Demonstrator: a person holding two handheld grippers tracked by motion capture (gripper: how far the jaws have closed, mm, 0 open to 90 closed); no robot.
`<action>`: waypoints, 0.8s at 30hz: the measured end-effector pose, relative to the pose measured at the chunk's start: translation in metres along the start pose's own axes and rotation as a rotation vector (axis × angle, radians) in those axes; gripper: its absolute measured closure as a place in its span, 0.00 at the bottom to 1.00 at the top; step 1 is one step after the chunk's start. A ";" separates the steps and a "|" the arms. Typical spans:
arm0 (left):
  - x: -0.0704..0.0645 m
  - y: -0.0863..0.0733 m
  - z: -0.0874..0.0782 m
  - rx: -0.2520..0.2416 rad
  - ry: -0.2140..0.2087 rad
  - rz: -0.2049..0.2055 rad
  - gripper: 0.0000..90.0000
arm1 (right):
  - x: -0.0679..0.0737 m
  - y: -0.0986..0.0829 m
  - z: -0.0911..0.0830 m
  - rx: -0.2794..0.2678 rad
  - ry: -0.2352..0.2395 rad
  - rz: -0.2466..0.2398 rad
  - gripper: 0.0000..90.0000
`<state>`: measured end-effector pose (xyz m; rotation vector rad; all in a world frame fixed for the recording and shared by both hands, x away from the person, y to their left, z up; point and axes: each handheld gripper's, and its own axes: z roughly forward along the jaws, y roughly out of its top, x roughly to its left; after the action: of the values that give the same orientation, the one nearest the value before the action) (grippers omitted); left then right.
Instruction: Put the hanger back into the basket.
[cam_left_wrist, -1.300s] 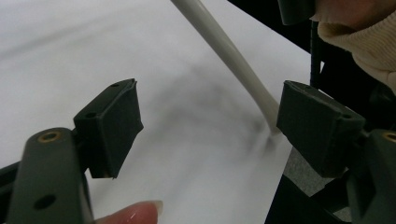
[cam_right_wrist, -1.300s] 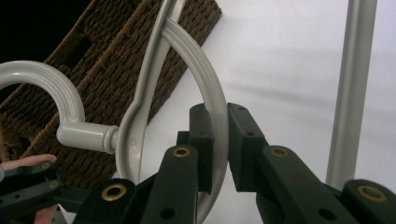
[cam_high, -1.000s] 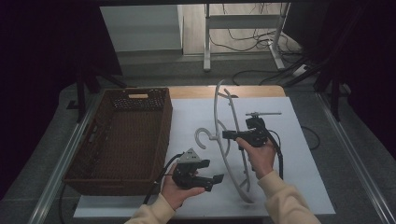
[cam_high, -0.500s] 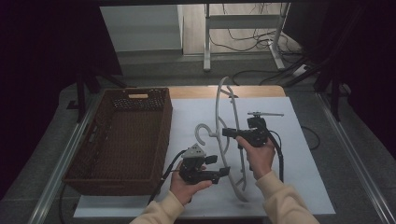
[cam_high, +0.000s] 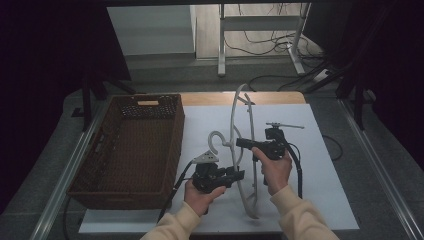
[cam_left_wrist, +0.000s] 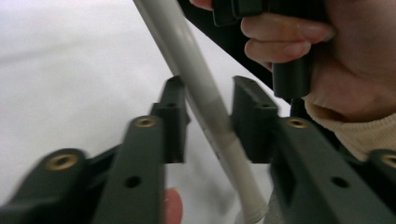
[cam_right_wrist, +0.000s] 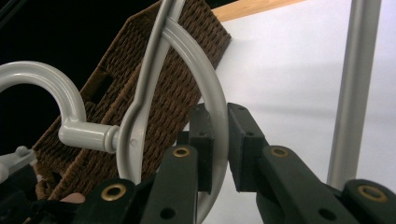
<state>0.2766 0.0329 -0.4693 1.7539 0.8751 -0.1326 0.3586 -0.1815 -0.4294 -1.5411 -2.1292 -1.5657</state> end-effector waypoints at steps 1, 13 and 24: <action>0.002 0.000 0.000 0.001 -0.015 -0.008 0.77 | 0.000 0.000 0.001 0.004 0.001 -0.001 0.89; 0.015 0.001 -0.009 -0.010 -0.149 -0.081 0.90 | 0.000 -0.001 -0.001 -0.005 0.042 0.007 0.87; 0.011 0.010 -0.022 -0.022 -0.184 -0.046 0.91 | -0.005 0.002 -0.011 -0.046 0.036 0.024 0.55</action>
<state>0.2836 0.0560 -0.4588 1.6716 0.7799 -0.3090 0.3578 -0.1933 -0.4253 -1.5334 -2.0626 -1.6339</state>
